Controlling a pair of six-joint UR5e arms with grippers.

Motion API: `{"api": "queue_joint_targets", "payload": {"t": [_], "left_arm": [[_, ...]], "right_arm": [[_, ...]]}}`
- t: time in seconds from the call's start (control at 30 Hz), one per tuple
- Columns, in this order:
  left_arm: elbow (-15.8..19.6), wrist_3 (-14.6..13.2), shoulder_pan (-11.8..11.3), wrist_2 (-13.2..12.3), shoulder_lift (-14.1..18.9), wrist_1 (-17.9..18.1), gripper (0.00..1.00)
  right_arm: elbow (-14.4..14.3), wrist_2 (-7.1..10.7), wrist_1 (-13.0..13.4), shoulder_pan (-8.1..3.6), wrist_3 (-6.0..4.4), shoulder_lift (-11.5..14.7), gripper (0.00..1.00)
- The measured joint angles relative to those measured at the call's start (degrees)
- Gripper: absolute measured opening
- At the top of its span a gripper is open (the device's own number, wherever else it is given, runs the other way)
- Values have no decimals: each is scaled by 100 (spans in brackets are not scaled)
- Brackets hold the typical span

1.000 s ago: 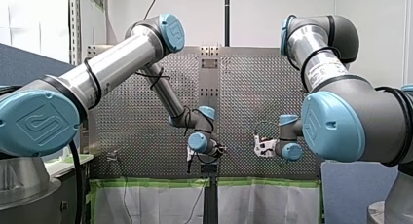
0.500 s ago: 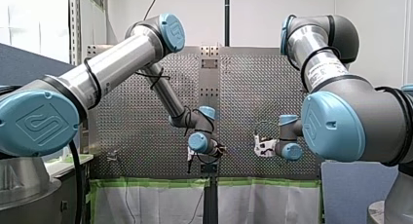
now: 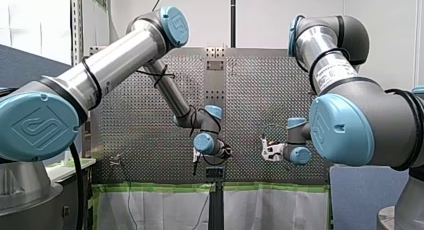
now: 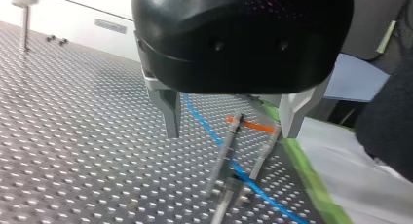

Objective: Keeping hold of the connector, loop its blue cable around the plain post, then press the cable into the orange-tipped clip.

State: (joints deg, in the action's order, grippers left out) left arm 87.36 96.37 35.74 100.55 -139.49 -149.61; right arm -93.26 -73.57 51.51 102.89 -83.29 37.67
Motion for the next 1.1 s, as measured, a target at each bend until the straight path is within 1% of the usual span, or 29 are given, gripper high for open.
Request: {"api": "queue_joint_targets", "payload": {"t": [0.1, 0.3, 0.4, 0.6, 0.7, 0.83, 0.93, 1.1], "left_arm": [[176, 20, 19, 76, 175, 171, 99], [493, 60, 75, 341, 492, 487, 99], [652, 175, 83, 413, 651, 647, 99], [1000, 509, 91, 470, 999, 996, 99], [1153, 651, 93, 556, 1154, 1150, 99], [1373, 624, 95, 742, 1372, 1310, 99], [1511, 600, 95, 829, 1511, 1343, 99], [1591, 594, 94, 868, 1591, 1352, 99]], "right_arm": [[-1, 0, -11, -7, 5, 0, 0], [0, -1, -17, -7, 0, 0, 0], [-1, -1, -18, -7, -10, 0, 0], [-2, 1, -37, -9, -21, 0, 0], [0, 5, -74, -12, -30, 0, 0], [2, 8, -103, -26, -39, 0, 0], [1, 9, -137, -29, -34, 0, 0], [3, 9, -163, -34, -25, 0, 0]]}}
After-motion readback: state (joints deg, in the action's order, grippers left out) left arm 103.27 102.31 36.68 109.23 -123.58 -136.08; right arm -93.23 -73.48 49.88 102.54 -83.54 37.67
